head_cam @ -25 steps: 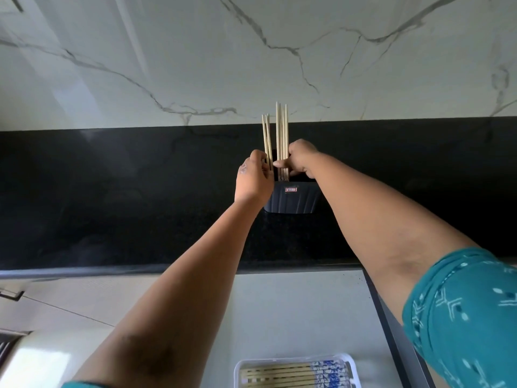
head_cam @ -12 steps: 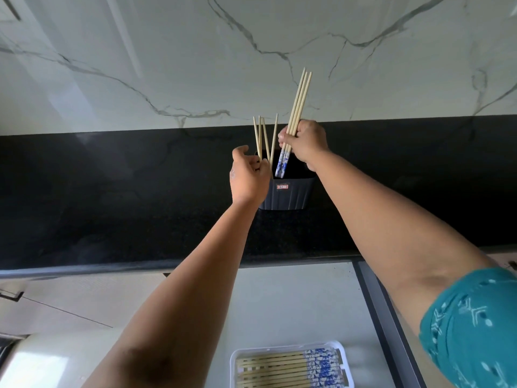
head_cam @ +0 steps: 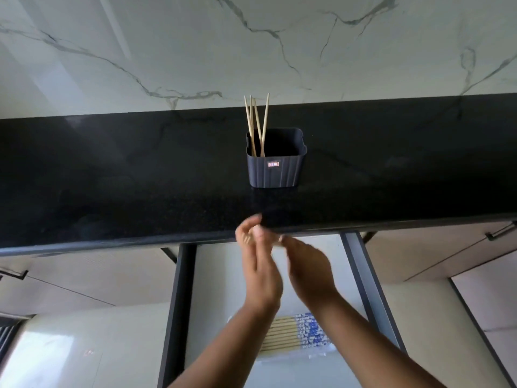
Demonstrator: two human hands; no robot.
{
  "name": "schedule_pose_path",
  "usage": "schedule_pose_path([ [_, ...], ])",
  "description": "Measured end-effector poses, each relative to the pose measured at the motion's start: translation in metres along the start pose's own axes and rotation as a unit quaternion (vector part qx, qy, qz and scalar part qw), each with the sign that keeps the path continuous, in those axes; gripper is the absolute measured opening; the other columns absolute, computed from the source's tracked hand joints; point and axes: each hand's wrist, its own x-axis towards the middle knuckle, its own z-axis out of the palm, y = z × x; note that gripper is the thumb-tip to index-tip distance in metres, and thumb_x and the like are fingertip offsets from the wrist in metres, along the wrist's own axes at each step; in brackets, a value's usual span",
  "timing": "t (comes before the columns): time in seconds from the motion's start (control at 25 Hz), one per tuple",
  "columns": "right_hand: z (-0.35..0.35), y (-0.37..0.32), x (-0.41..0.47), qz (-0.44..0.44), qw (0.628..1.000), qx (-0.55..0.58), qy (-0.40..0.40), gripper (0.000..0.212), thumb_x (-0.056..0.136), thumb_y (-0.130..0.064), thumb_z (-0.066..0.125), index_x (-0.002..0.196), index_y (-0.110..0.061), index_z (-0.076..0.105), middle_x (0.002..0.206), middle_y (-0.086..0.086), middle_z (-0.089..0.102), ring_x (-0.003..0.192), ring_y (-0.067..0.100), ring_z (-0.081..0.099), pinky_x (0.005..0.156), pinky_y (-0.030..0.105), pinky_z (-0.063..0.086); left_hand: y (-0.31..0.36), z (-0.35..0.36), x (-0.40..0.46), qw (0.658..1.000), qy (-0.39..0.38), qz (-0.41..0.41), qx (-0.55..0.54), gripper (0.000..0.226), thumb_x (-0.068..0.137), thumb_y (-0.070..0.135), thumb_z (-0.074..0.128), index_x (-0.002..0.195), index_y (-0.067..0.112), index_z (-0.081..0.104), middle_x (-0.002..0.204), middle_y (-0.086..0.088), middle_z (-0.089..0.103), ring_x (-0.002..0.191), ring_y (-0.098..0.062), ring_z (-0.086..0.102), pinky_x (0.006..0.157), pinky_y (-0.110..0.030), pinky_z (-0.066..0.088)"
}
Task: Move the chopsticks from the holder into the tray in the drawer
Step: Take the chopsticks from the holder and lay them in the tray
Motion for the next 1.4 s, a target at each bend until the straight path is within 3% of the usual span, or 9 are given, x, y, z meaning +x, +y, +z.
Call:
schedule_pose_path([
  [0.16, 0.028, -0.005, -0.071, -0.039, 0.977, -0.052, -0.205, 0.039, 0.058, -0.015, 0.081, 0.091, -0.017, 0.060, 0.060, 0.000, 0.057, 0.042, 0.017, 0.056, 0.035, 0.023, 0.034, -0.030, -0.043, 0.000, 0.907, 0.249, -0.295, -0.169, 0.041, 0.100, 0.045, 0.036, 0.075, 0.013, 0.043, 0.061, 0.000, 0.038, 0.051, -0.014, 0.036, 0.059, -0.029, 0.039],
  [0.24, 0.032, 0.004, -0.099, -0.031, 0.960, -0.039, -0.275, 0.024, 0.085, -0.033, 0.060, 0.101, -0.017, 0.053, 0.077, 0.002, 0.063, 0.059, 0.025, 0.064, 0.045, 0.029, 0.038, -0.047, -0.069, 0.000, 0.848, 0.284, -0.390, -0.221, 0.051, 0.097, 0.056, 0.031, 0.069, 0.013, 0.038, 0.058, -0.001, 0.033, 0.049, -0.016, 0.028, 0.055, -0.028, 0.033],
  [0.36, 0.045, 0.016, -0.126, -0.027, 0.944, -0.008, -0.330, 0.046, 0.094, -0.057, 0.030, 0.107, -0.016, 0.047, 0.093, 0.006, 0.064, 0.080, 0.030, 0.066, 0.060, 0.035, 0.046, -0.077, -0.094, -0.018, 0.798, 0.302, -0.445, -0.273, 0.049, 0.097, 0.046, 0.024, 0.064, 0.013, 0.035, 0.058, -0.003, 0.030, 0.051, -0.018, 0.024, 0.059, -0.030, 0.030],
  [0.68, 0.067, 0.042, -0.132, -0.084, 0.916, -0.048, -0.389, 0.035, 0.099, -0.045, 0.037, 0.100, -0.012, 0.046, 0.090, 0.008, 0.065, 0.078, 0.028, 0.065, 0.057, 0.033, 0.037, -0.105, -0.119, -0.017, 0.806, 0.247, -0.483, -0.235, 0.032, 0.099, 0.008, 0.025, 0.077, 0.004, 0.049, 0.071, -0.008, 0.049, 0.063, -0.019, 0.047, 0.075, -0.033, 0.044],
  [0.8, 0.068, 0.052, -0.130, -0.114, 0.888, -0.145, -0.422, 0.027, 0.093, -0.028, 0.057, 0.101, -0.004, 0.048, 0.083, 0.009, 0.066, 0.066, 0.023, 0.067, 0.053, 0.031, 0.046, -0.105, -0.130, -0.020, 0.885, 0.186, -0.419, 0.079, 0.016, 0.095, 0.005, 0.044, 0.086, 0.007, 0.056, 0.081, -0.008, 0.060, 0.072, -0.019, 0.056, 0.073, -0.031, 0.047],
  [0.92, 0.076, 0.050, -0.129, -0.049, 0.842, -0.114, -0.525, 0.036, 0.091, 0.001, 0.039, 0.126, -0.003, 0.040, 0.123, 0.017, 0.055, 0.107, 0.034, 0.060, 0.083, 0.041, 0.048, -0.113, -0.154, -0.033, 0.893, 0.034, -0.157, 0.420, 0.008, 0.091, 0.012, 0.053, 0.087, 0.015, 0.058, 0.087, -0.001, 0.064, 0.080, -0.019, 0.059, 0.065, -0.024, 0.044],
  [1.12, 0.091, 0.039, -0.126, -0.022, 0.849, -0.111, -0.517, 0.040, 0.087, 0.006, 0.039, 0.125, -0.009, 0.043, 0.128, 0.015, 0.047, 0.119, 0.035, 0.050, 0.093, 0.044, 0.043, -0.140, -0.165, -0.053, 0.759, -0.326, 0.018, 0.564, 0.023, 0.093, 0.022, 0.052, 0.111, 0.014, 0.064, 0.117, -0.005, 0.064, 0.111, -0.023, 0.058, 0.092, -0.028, 0.044],
  [1.24, 0.095, 0.044, -0.121, -0.028, 0.875, -0.126, -0.467, 0.042, 0.085, 0.006, 0.042, 0.125, -0.008, 0.044, 0.127, 0.012, 0.050, 0.120, 0.031, 0.049, 0.096, 0.041, 0.041, -0.155, -0.166, -0.065, 0.652, -0.379, 0.017, 0.656, 0.054, 0.099, 0.038, 0.039, 0.146, 0.011, 0.037, 0.154, -0.009, 0.035, 0.144, -0.025, 0.028, 0.118, -0.031, 0.020],
  [1.4, 0.101, 0.048, -0.122, -0.034, 0.886, -0.131, -0.444, 0.050, 0.081, 0.007, 0.053, 0.127, -0.008, 0.043, 0.127, 0.010, 0.051, 0.120, 0.029, 0.050, 0.100, 0.039, 0.042, -0.157, -0.165, -0.071, 0.612, -0.381, 0.028, 0.693, 0.073, 0.099, 0.051, 0.026, 0.153, 0.007, 0.003, 0.162, -0.011, 0.000, 0.150, -0.024, -0.001, 0.121, -0.031, -0.006],
])
